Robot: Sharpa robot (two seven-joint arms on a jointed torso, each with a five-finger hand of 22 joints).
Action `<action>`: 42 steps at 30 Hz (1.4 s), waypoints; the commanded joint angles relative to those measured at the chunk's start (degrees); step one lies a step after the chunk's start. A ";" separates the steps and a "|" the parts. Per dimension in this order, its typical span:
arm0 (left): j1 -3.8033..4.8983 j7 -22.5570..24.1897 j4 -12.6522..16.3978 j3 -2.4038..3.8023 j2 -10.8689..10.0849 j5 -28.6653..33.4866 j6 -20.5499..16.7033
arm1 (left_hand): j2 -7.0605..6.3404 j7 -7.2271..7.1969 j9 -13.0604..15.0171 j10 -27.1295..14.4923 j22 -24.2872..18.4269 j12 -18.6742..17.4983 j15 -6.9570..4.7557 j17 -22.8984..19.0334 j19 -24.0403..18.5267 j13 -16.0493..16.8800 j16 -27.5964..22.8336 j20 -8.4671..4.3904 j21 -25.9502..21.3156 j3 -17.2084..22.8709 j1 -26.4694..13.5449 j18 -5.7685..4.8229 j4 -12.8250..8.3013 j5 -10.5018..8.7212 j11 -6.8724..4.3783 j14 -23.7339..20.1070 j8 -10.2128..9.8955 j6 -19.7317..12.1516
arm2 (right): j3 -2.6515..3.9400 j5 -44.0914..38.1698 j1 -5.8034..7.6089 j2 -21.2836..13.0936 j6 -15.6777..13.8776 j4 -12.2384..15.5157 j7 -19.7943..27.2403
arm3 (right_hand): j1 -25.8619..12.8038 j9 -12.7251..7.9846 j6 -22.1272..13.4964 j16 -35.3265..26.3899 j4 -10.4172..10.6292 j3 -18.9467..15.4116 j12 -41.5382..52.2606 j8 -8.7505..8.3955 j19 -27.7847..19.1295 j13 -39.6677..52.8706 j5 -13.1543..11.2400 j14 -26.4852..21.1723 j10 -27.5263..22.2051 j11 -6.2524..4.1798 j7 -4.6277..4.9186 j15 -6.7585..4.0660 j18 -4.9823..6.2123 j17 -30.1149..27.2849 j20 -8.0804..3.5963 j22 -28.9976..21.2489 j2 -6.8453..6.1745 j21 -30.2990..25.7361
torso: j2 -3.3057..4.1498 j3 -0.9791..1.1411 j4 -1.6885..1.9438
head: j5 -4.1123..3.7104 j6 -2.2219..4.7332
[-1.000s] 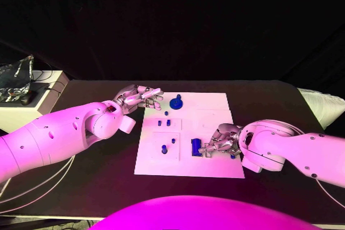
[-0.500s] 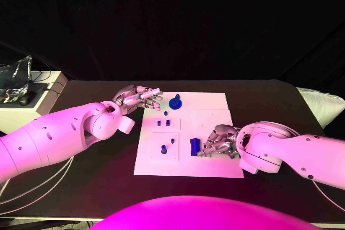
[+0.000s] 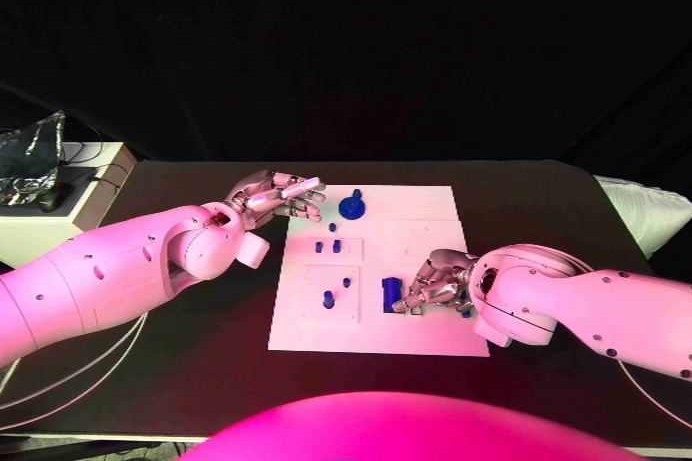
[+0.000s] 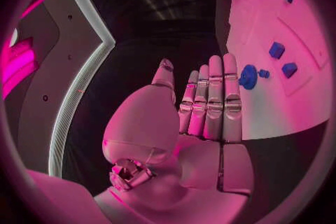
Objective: Assemble the parts on the task board
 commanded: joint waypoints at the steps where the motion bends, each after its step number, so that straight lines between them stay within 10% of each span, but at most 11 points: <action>1: 0.00 0.17 0.15 0.04 0.01 0.32 1.03 | 0.44 0.12 0.07 -0.38 -0.05 0.21 0.22 -0.05 -0.13 0.06 0.15 0.25 0.21 -0.25 0.10 -0.14 -0.16 0.00 -0.12 0.02 0.06 -0.31 | -0.17 -1.27 -0.34 0.09 0.12 -0.20 -0.83 | 0.37 0.06 0.35 0.32 -0.43 0.07 0.19 0.24 4.76 0.08 0.27 0.04 0.51 -0.04 -0.15 -0.34 -1.15 0.04 -0.35 10.13 0.49 0.28 | 0.00 -0.01 -0.02 | 0.08 0.00; 10: 0.00 0.10 0.14 0.04 -0.07 0.32 1.11 | 0.57 0.13 0.07 -0.39 -0.28 0.18 0.23 -0.07 -0.20 0.06 0.11 0.25 0.37 -0.35 0.27 -0.14 -0.25 0.02 -0.12 0.01 0.06 -0.29 | -0.16 -1.04 -0.38 -1.23 0.23 1.21 1.44 | -0.35 0.03 0.38 0.26 -0.30 -0.58 0.05 0.15 4.74 0.09 -0.29 0.01 0.42 0.06 -0.02 -0.27 -1.14 0.01 -0.33 10.10 -0.87 0.17 | -0.03 0.02 -0.08 | 0.10 0.00; 18: 0.00 0.00 0.03 0.03 -0.01 0.63 1.37 | 0.58 0.14 0.06 -0.39 -0.35 0.17 0.23 -0.07 -0.23 0.06 0.10 0.27 0.40 -0.40 0.20 -0.15 -0.21 0.01 -0.10 0.00 0.06 -0.29 | 0.29 1.12 0.42 -4.35 -0.27 4.19 5.10 | -1.00 -0.02 0.29 0.19 4.46 0.60 -0.10 -0.27 4.74 0.13 -0.51 0.02 0.28 0.21 0.18 -0.15 -1.06 0.00 -0.19 10.06 -4.07 -0.02 | -0.06 0.03 -0.07 | -0.23 0.00; 27: -0.02 0.09 -0.20 0.03 0.10 0.66 2.16 | 0.52 0.09 0.08 -0.33 -0.39 0.21 0.21 -0.07 -0.24 0.07 0.10 0.27 0.43 -0.35 0.50 -0.14 -0.41 0.00 -0.14 -0.01 0.09 -0.20 | 0.55 1.91 2.88 -9.21 5.23 1.69 6.53 | -0.62 -0.41 0.18 0.34 3.56 -2.17 -0.17 -0.96 4.71 0.35 1.30 0.00 0.17 0.36 0.39 -0.01 -1.13 0.34 -0.12 10.15 -1.32 0.26 | -0.11 -0.13 -0.19 | -1.02 0.00; 33: -0.05 0.33 -0.33 0.02 0.24 0.78 2.98 | 0.43 0.01 0.07 -0.30 -0.47 0.20 0.21 -0.09 -0.30 0.06 0.03 0.27 0.43 -0.32 0.85 -0.16 -0.69 0.02 -0.17 -0.08 0.07 -0.16 | 0.51 0.58 3.18 -11.85 7.94 1.02 5.68 | 0.55 -12.23 3.34 0.32 1.82 -1.70 -0.32 -11.89 4.73 0.67 1.48 0.00 0.25 1.42 2.28 0.81 -0.82 0.35 0.76 10.19 1.83 0.28 | -0.15 -0.07 -0.33 | -1.15 0.00; 42: -0.11 0.36 -0.54 0.02 0.43 0.81 3.14 | 0.58 0.00 0.07 -0.29 -0.54 0.18 0.20 -0.09 -0.30 0.06 -0.01 0.27 0.48 -0.25 1.09 -0.16 -0.92 0.04 -0.19 -0.06 0.07 -0.16 | 0.35 -5.00 3.18 -13.71 12.17 0.74 1.06 | 0.14 -9.55 4.04 0.92 2.27 -1.23 -0.16 -9.57 4.81 1.04 2.10 0.07 0.99 0.73 1.17 0.30 -1.24 1.31 0.21 10.44 2.56 1.51 | -0.14 -0.16 -0.29 | -1.36 0.00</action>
